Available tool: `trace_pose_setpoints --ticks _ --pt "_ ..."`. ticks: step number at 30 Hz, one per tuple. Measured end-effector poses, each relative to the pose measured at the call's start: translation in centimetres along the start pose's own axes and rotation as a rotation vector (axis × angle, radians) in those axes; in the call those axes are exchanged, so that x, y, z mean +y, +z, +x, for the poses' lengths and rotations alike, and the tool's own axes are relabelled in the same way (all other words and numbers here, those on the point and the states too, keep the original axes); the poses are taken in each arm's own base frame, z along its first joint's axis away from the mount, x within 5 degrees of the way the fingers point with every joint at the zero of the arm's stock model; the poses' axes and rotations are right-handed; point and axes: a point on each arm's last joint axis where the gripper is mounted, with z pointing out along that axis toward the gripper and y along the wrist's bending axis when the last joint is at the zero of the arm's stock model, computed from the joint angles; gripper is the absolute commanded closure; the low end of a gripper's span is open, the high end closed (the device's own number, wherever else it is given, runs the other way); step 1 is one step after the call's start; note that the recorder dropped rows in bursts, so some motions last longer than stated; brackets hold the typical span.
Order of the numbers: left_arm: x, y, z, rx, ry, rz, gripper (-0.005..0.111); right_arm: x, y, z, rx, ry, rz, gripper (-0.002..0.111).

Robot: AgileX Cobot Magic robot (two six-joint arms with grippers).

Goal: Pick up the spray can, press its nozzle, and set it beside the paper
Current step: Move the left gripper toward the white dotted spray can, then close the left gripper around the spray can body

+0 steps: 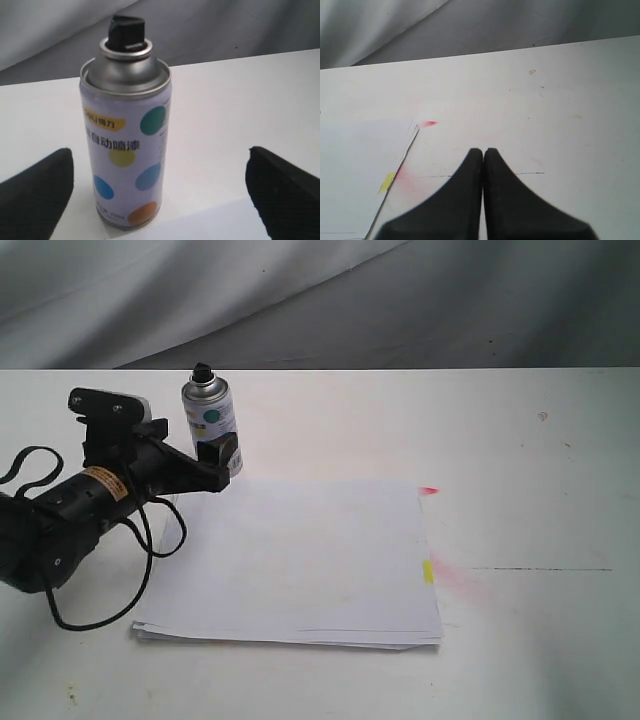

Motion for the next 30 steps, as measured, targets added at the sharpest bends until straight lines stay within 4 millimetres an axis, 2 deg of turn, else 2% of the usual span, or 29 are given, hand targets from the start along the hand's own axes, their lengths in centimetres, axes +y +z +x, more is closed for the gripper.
trace_pose_setpoints --ticks 6,21,30 --pt "0.1 1.5 -0.4 0.025 0.009 -0.006 0.020 0.0 0.0 0.0 0.000 0.000 0.000 0.108" --pt "0.8 6.1 2.9 0.053 -0.002 -0.017 0.020 0.0 0.0 0.0 0.000 0.000 0.000 0.108" --pt "1.0 8.3 3.0 0.021 0.022 -0.016 0.020 0.0 0.0 0.0 0.000 0.000 0.000 0.108"
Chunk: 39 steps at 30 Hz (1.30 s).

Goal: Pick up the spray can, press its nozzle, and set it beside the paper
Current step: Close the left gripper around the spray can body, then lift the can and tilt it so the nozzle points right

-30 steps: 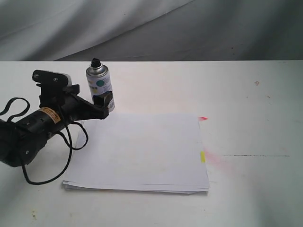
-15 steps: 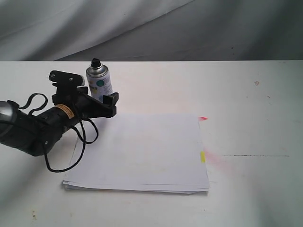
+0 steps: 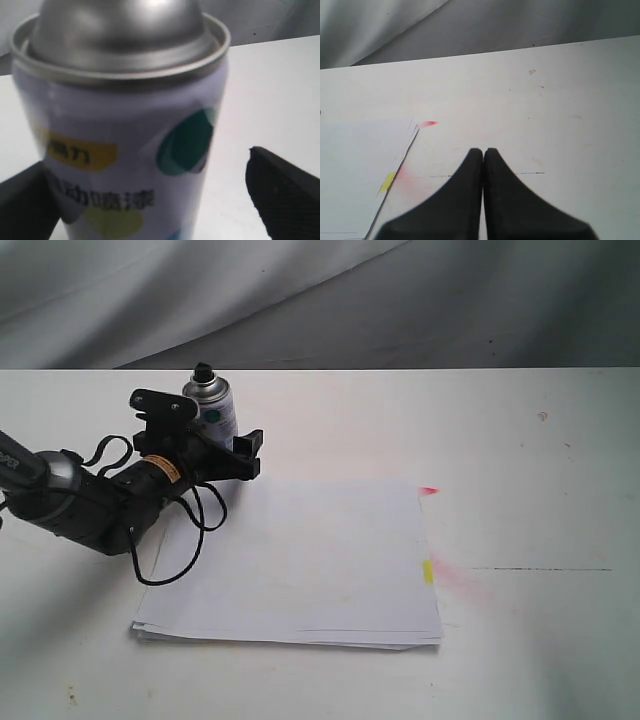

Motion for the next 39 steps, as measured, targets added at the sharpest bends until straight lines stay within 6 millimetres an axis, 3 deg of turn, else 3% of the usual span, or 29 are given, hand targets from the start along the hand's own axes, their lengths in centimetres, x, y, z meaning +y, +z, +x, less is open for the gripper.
trace_pose_setpoints --ticks 14,30,34,39 --pt "2.7 0.8 0.2 -0.010 -0.010 -0.059 0.020 0.0 0.0 0.0 0.000 0.000 0.000 0.108" --pt "3.0 1.8 0.8 -0.011 0.008 -0.044 0.020 0.0 0.0 0.0 0.000 0.000 0.000 0.108" --pt "3.0 1.8 0.7 -0.017 0.008 -0.043 0.030 0.0 0.0 0.0 0.000 0.000 0.000 0.108" --pt "2.9 1.8 0.6 -0.025 0.010 -0.041 0.064 0.0 0.0 0.0 0.000 0.000 0.000 0.108"
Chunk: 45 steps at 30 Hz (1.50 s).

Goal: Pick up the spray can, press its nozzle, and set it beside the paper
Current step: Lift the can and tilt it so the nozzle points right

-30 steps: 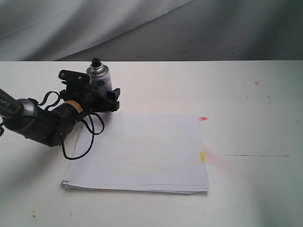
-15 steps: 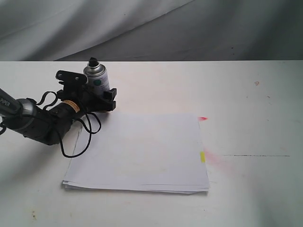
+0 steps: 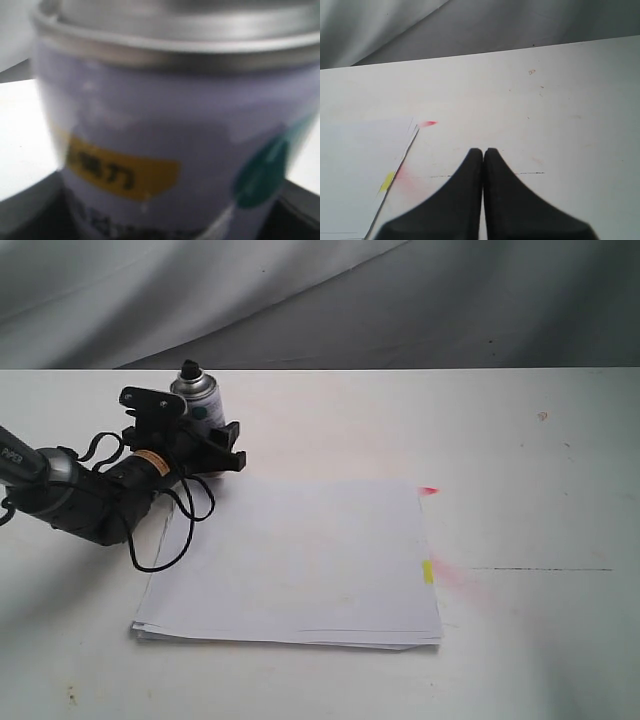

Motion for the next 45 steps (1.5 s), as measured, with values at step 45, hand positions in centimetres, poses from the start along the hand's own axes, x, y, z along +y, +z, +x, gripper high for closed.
trace_pose_setpoints --ticks 45 --pt "-9.2 -12.8 -10.0 0.187 0.644 0.008 0.107 0.0 0.0 0.0 0.000 0.000 0.000 0.108"
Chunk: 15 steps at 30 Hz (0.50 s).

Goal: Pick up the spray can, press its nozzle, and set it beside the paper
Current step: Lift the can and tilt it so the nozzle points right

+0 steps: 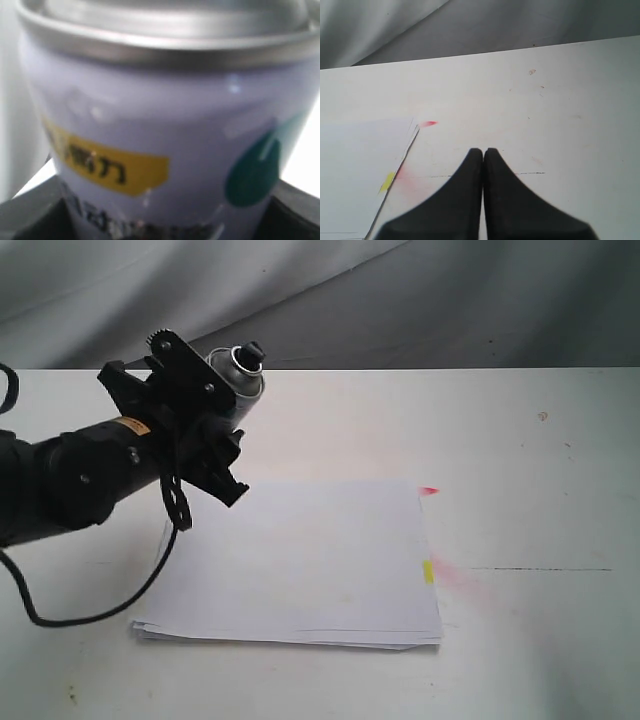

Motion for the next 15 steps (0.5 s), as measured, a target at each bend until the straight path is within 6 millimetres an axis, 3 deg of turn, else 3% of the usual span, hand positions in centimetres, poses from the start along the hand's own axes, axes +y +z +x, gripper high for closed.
trace_pose_setpoints --ticks 6,15 --pt "-2.7 -1.3 -0.6 0.041 0.053 -0.047 0.107 0.0 0.0 0.0 0.000 0.000 0.000 0.108" --pt "-3.5 -0.7 0.7 0.096 0.145 -0.059 0.107 0.0 0.0 0.0 0.000 0.000 0.000 0.108"
